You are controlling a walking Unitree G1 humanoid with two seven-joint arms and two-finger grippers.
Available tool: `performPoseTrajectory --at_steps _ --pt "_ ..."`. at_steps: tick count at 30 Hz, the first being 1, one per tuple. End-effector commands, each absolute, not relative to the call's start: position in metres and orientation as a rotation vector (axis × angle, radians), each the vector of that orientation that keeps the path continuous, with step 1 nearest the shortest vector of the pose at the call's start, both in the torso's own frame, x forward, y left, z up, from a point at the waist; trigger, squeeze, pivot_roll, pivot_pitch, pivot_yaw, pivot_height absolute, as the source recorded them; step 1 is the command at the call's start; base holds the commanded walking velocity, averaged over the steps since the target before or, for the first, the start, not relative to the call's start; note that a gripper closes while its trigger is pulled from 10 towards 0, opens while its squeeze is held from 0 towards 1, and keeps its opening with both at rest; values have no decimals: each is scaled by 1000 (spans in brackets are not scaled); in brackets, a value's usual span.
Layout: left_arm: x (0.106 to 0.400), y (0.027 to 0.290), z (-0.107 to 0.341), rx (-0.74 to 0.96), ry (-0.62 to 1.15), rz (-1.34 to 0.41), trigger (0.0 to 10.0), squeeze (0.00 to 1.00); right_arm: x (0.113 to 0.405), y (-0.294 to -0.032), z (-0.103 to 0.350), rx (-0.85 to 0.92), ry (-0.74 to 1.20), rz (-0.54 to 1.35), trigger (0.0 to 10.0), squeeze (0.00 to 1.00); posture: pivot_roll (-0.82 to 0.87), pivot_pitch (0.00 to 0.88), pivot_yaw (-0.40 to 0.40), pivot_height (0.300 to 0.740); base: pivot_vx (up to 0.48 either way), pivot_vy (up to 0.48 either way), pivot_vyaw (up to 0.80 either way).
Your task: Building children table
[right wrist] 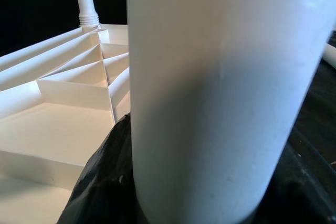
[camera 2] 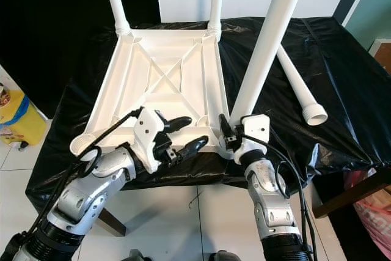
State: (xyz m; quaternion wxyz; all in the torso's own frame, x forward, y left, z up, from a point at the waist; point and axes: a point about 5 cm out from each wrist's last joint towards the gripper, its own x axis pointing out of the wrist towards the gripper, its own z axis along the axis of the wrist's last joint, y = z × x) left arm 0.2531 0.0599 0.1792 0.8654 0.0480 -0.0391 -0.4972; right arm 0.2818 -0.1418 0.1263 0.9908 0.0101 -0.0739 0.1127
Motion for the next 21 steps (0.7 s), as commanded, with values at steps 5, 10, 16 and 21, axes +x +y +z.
performPoseTrajectory --at_steps 5,10,16,21 --pt "248 56 181 106 -84 -1116 10000 0 275 -139 102 36 -16 151 10000 0 -37 95 -8 740 0 0 0" --pt "249 55 181 105 -85 -1117 10000 0 274 -144 104 25 -33 -3 10000 0 -36 94 -13 740 0 0 0" --pt "248 55 182 101 -86 -1115 10000 0 273 -161 108 10 -62 -203 10000 0 -31 94 -16 740 0 0 0" --pt "249 56 182 103 -88 -1113 10000 0 272 -170 113 4 -87 -263 10000 0 -28 91 -16 740 0 0 0"
